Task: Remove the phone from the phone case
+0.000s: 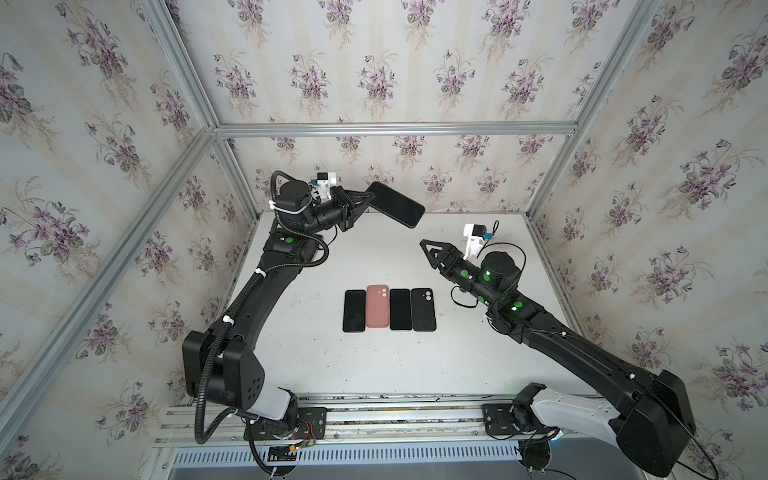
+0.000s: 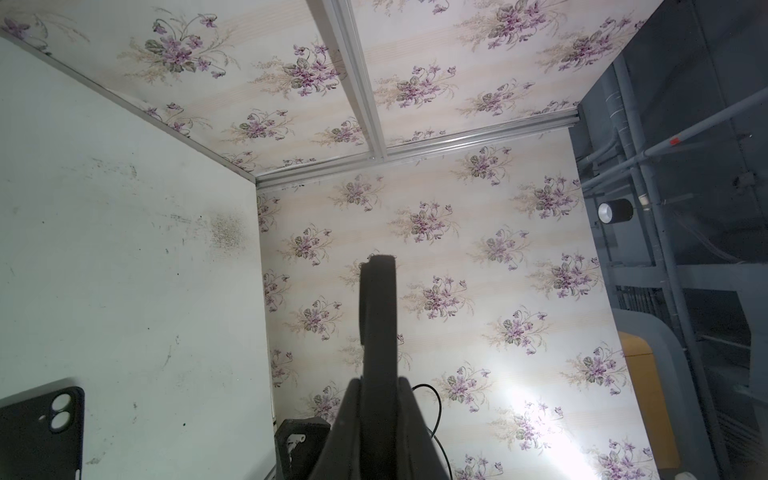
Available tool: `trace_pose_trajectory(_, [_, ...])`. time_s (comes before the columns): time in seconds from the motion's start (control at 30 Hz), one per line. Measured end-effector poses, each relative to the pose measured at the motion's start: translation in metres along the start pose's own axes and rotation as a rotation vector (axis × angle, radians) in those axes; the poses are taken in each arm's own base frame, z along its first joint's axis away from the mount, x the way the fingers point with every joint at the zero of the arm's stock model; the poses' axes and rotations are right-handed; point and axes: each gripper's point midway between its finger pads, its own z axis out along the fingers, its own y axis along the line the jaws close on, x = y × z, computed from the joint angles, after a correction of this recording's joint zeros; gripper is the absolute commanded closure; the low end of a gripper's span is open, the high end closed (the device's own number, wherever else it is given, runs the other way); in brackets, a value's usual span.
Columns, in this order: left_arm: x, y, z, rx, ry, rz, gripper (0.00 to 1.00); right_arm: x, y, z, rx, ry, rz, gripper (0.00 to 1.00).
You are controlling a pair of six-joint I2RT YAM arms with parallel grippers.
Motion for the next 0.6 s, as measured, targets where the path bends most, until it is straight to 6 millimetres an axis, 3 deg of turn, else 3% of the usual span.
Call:
trace_pose_trajectory(0.27, [0.01,0.01,-0.004,-0.006,-0.039,-0.074,1.0,0.005,0.015,0.022,-0.038,0.003,0.028,0.28])
trace_pose_trajectory(0.6, [0.014,0.014,-0.012,0.006,-0.08,-0.097,1.0,0.004,0.027,0.02,-0.081,-0.008,0.04,0.32])
